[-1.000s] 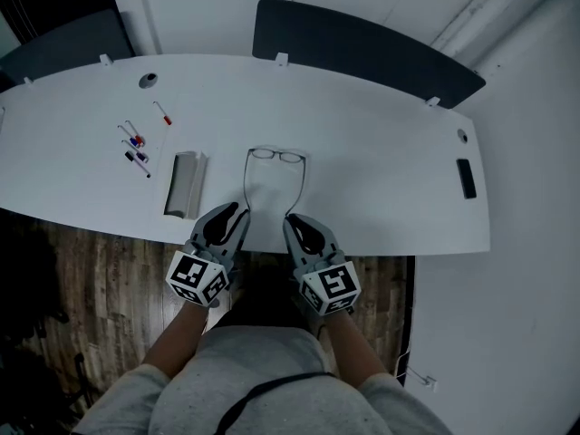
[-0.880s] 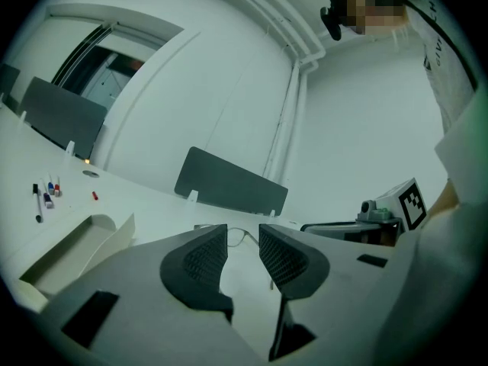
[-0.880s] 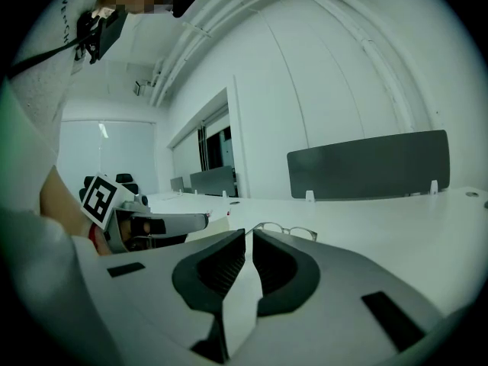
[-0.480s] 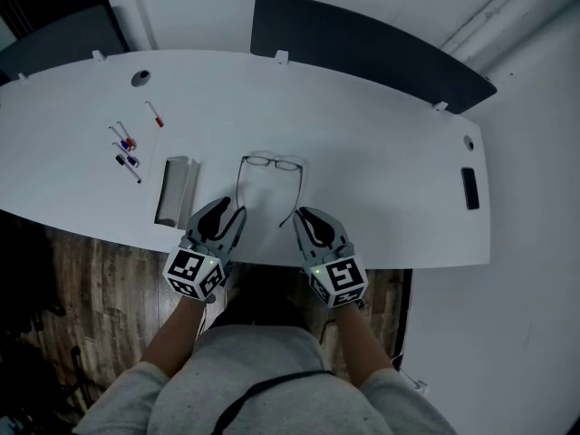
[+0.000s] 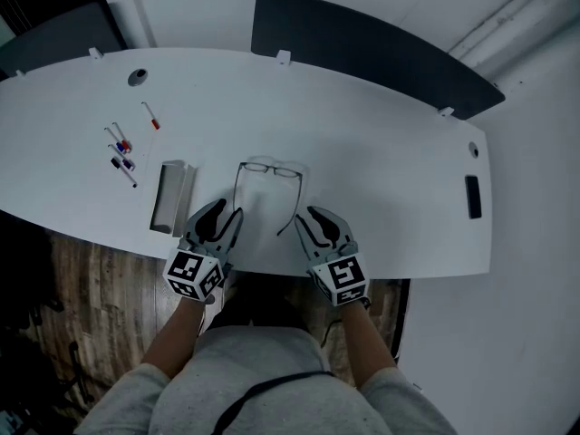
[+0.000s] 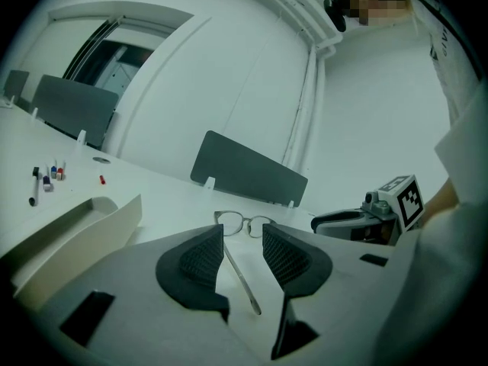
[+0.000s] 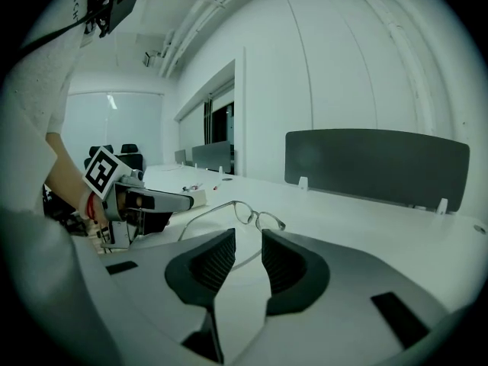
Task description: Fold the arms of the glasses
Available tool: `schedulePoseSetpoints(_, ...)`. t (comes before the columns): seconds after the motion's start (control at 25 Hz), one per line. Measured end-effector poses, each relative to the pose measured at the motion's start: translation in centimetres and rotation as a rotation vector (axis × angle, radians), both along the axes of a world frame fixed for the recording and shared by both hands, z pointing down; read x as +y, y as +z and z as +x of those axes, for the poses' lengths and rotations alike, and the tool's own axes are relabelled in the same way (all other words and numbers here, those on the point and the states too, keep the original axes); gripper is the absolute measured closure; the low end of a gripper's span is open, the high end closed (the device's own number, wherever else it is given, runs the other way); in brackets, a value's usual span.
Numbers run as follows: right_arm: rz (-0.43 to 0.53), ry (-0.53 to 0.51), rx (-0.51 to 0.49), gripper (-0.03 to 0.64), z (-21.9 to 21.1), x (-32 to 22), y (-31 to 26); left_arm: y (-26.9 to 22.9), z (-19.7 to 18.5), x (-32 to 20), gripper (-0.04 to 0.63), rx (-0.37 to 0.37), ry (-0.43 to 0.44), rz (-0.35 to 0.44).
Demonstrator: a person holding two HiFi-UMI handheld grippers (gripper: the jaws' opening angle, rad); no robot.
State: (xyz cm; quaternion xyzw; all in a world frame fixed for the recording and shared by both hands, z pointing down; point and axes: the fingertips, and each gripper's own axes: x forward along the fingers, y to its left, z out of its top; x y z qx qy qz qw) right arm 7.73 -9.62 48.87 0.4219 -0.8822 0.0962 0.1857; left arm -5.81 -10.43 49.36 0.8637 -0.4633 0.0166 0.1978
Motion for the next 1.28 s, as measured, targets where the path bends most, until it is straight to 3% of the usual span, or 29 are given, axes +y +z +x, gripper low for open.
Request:
schedulePoseSetpoints(0.52, -0.027, 0.011, 0.082, 0.514, 1.4, -1.3, 2.5, 1.3, 0.3, -2.0, 0.408, -0.094, -0.036, -0.021)
schedulePoseSetpoints(0.64, 0.012, -0.034, 0.188, 0.513, 1.5, -1.4, 2.9, 1.3, 0.5, -2.2, 0.405, -0.101, -0.030, -0.022)
schedulePoseSetpoints(0.88, 0.168, -0.293, 0.521, 0.495, 0.6, -1.1, 4.0, 1.2, 0.7, -2.4, 0.400, -0.086, -0.032, -0.024)
schedulePoseSetpoints(1.12, 0.259, -0.405, 0.649, 0.489, 0.2, -2.2, 4.2, 1.0, 0.7, -2.6, 0.400, -0.066, -0.041, -0.027)
schedulePoseSetpoints(1.28, 0.366, -0.520, 0.843, 0.488, 0.2, -2.6, 5.3, 1.1, 0.8, -2.7, 0.400, -0.058, -0.036, -0.027)
